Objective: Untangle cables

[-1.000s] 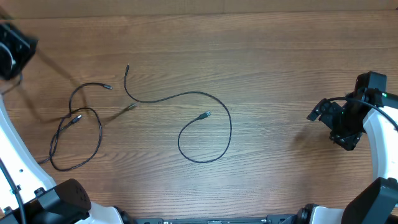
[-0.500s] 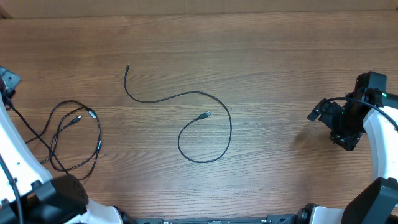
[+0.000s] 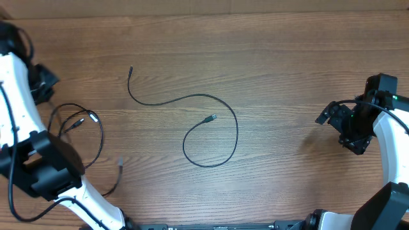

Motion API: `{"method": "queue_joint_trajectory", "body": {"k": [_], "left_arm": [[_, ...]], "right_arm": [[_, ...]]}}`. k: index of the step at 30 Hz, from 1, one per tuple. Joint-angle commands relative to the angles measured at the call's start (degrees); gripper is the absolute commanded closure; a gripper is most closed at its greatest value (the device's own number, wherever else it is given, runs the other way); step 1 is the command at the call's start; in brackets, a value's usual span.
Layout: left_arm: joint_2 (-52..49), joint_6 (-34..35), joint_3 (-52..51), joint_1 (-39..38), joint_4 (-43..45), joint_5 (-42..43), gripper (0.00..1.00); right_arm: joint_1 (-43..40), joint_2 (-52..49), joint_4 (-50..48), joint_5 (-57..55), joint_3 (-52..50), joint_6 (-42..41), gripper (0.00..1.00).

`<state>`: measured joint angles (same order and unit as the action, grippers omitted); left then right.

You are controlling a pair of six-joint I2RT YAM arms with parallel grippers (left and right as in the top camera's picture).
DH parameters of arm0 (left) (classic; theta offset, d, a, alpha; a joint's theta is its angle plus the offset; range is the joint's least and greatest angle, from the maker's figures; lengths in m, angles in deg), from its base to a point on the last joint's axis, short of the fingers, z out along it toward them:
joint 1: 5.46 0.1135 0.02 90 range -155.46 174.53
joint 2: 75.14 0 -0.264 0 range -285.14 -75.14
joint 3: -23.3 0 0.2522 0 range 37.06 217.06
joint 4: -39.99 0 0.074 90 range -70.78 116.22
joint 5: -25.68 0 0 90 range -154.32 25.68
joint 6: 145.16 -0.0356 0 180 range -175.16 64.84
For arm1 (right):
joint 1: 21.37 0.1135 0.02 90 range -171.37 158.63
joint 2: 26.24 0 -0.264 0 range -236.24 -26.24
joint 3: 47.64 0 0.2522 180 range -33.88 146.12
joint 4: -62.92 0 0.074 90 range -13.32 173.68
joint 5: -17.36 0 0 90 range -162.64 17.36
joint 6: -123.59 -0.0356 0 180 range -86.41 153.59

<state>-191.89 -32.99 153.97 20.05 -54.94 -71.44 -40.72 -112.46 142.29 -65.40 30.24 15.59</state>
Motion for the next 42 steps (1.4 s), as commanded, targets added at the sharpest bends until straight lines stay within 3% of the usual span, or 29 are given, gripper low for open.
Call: {"method": "queue_joint_trajectory", "body": {"k": [1, 8, 10, 12, 15, 23, 29, 42], "left_arm": [[-0.04, -4.87, 0.31, -2.54, 0.68, 3.72, 0.96], [-0.02, -4.87, 0.37, -3.26, 0.66, 1.51, 0.95], [-0.02, -4.87, 0.37, -2.89, 0.70, 1.57, 0.69], [-0.02, -4.87, 0.37, -2.86, 0.68, 1.60, 0.31], [-0.02, -4.87, 0.37, -2.89, 0.76, 2.43, 0.08], [-0.04, -5.33, 0.37, -3.37, -0.72, 9.86, 0.09], [-0.04, -5.27, 0.31, -4.83, -6.25, 9.20, 0.09], [-0.04, 3.85, -0.24, -4.90, -13.27, -7.08, 0.13]], "right_arm": [[0.28, 0.04, -0.15, -0.07, -0.02, -0.17, 0.00], [0.28, 0.04, -0.17, -0.07, -0.02, -0.17, 0.00], [0.28, 0.04, -0.17, -0.07, -0.02, -0.17, 0.00], [0.28, 0.04, -0.17, -0.07, -0.02, -0.17, 0.00], [0.28, 0.04, -0.17, -0.07, -0.04, -0.17, 0.00], [0.28, 0.04, -0.24, -0.07, -0.04, -0.17, 0.00], [0.28, 0.04, -0.33, -0.07, -0.04, -0.17, 0.00], [0.28, 0.04, -0.39, -0.07, -0.04, -0.17, 0.00]]}}
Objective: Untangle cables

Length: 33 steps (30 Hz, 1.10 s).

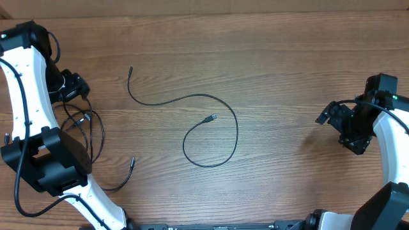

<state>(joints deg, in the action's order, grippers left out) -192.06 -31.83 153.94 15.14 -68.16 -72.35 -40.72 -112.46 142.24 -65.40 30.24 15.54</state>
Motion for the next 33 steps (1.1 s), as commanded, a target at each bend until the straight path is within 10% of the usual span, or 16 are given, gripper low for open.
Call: {"method": "queue_joint_trajectory", "body": {"k": [1, 17, 19, 21, 33], "left_arm": [[0.13, 2.71, -0.44, 0.04, 0.13, -6.64, 0.13], [0.11, 3.50, -24.76, 0.04, 21.62, -6.93, 0.26], [0.11, 3.50, -26.82, 0.04, 23.65, -6.93, 0.43], [0.11, 3.48, -27.10, 0.04, 24.44, -6.95, 0.96], [0.59, 3.56, 0.28, 4.96, 15.06, 0.57, 0.96]], "right_arm": [[0.28, 0.04, -0.33, -0.07, -0.04, -0.13, 0.00], [0.28, 0.04, -0.33, -0.09, -0.04, -0.11, 0.00], [0.28, 0.04, -0.33, -0.09, -0.04, -0.11, 0.00], [0.28, 0.04, -0.33, -0.09, -0.04, -0.11, 0.00], [0.28, 0.04, -0.35, -0.09, -0.04, -0.11, 0.00]]}}
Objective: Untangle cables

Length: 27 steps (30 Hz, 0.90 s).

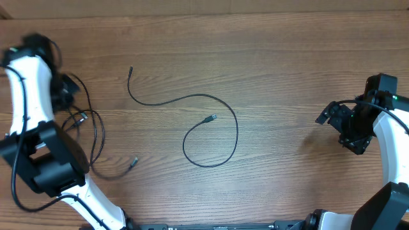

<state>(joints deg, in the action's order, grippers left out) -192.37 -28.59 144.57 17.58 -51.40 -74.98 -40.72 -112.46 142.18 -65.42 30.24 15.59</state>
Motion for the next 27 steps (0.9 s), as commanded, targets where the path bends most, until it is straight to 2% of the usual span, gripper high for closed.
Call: {"method": "queue_joint_trajectory", "body": {"k": [1, 4, 7, 15, 16, 17, 19, 21, 23, 27], "left_arm": [[0.90, 0.83, 16.26, 4.22, -3.30, 4.26, 0.96], [0.90, 3.45, 27.06, 7.76, -6.21, 5.18, 0.96], [0.90, 4.37, 31.76, 9.68, -7.76, 5.14, 0.96], [0.87, 5.81, 32.35, 10.69, -9.79, 4.81, 0.96], [0.87, 5.77, 32.35, 10.64, -9.90, 4.98, 0.90], [0.87, 5.75, 32.35, 10.56, -10.12, 4.98, 0.79], [0.87, 5.73, 32.35, 10.51, -10.60, 4.98, 0.47], [0.87, 5.60, 32.35, 10.51, -10.95, 4.98, 0.29], [0.87, 5.60, 32.35, 10.40, -11.21, 4.98, 0.22], [0.87, 5.60, 32.35, 10.25, -11.76, 5.42, 0.21]], "right_arm": [[0.28, 0.04, -0.31, -0.07, -0.04, -0.15, 0.00], [0.28, 0.04, -0.48, -0.07, -0.04, -0.15, 0.00], [0.28, 0.04, -0.55, -0.07, -0.04, -0.15, 0.00], [0.28, 0.04, -0.66, -0.07, -0.04, -0.15, 0.00], [0.28, 0.04, -0.66, -0.07, -0.04, -0.17, 0.00], [0.28, 0.04, -0.68, -0.07, -0.04, -0.15, 0.00], [0.28, 0.04, -0.68, -0.07, -0.04, -0.15, 0.00], [0.28, 0.04, -0.68, -0.07, -0.04, -0.15, 0.00], [0.28, 0.04, -0.68, -0.07, -0.04, -0.17, 0.00], [0.28, 0.04, -0.66, -0.04, -0.04, -0.15, 0.00]]}}
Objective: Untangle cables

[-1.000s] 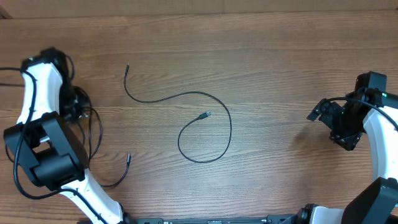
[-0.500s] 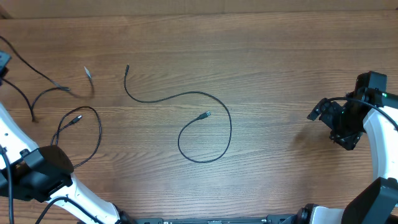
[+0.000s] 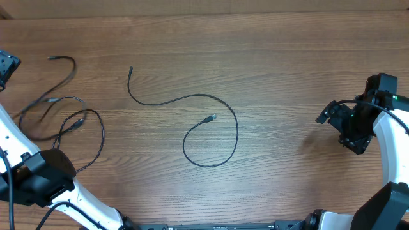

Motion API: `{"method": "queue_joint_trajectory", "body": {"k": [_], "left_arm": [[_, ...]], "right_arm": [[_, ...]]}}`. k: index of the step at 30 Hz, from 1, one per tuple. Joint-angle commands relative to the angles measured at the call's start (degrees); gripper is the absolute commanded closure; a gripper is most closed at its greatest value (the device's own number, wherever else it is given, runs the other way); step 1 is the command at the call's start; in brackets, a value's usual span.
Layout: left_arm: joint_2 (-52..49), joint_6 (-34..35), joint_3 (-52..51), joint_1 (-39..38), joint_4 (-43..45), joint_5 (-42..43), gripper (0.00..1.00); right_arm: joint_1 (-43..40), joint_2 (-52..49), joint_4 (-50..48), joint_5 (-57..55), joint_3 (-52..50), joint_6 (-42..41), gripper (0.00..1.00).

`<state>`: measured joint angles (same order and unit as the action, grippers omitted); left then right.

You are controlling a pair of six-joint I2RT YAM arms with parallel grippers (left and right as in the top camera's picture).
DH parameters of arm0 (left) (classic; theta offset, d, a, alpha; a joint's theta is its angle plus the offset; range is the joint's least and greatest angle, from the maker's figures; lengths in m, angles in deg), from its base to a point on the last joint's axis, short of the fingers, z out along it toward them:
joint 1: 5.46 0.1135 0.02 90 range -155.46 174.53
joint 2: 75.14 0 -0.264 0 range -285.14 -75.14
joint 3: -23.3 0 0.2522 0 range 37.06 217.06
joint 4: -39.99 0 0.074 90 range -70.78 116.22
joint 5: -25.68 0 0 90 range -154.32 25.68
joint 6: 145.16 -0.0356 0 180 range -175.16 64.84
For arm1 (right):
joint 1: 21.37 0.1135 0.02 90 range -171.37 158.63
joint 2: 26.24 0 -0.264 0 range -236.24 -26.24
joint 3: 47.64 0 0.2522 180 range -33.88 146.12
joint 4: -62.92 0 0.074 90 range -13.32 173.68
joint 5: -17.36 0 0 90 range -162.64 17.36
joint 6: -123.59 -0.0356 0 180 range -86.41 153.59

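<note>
A thin black cable (image 3: 192,97) lies alone at the table's middle, curling from one plug at upper left to a loop with the other plug inside it. At the left lie two more black cables. One (image 3: 64,80) arcs from a plug at the upper left down toward the table's left edge. The other (image 3: 101,131) forms a loop just below it, and they appear to cross near the loop's left side. My left gripper (image 3: 5,67) is a dark shape at the frame's left edge, clear of the cables. My right gripper (image 3: 321,117) rests at the far right, shut and holding nothing.
The left arm's white links and dark base (image 3: 38,182) fill the lower left corner, close under the left cables. The right arm (image 3: 383,134) stands along the right edge. The wood table (image 3: 281,57) carries nothing else.
My left gripper has gone from over the left cables to the frame's left edge. The cable end that lay at lower right of the tangle is gone; a cable now arcs up to the upper left.
My left gripper stood at the upper side of a bunched pair of cables, one end trailing to the lower right. At the two later moments it hovered over that bunch. Now one cable is spread to the upper left beside the other's loop. The right arm never moved.
</note>
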<state>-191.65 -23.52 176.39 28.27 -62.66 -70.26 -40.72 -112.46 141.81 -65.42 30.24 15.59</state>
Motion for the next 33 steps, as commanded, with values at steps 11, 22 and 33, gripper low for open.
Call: {"method": "queue_joint_trajectory", "body": {"k": [11, 22, 33], "left_arm": [[0.15, 0.46, 0.52, -2.86, -3.91, 3.02, 0.17], [0.13, -8.68, 0.48, -20.33, -3.63, 5.03, 0.11], [-0.39, -23.12, -0.24, -41.05, -1.79, 12.11, 0.00]], "right_arm": [[0.28, 0.04, -0.28, -0.04, -0.04, -0.17, 0.00], [0.28, 0.04, -0.28, -0.04, -0.04, -0.17, 0.00], [0.28, 0.04, -0.24, -0.04, -0.04, -0.17, 0.00]]}}
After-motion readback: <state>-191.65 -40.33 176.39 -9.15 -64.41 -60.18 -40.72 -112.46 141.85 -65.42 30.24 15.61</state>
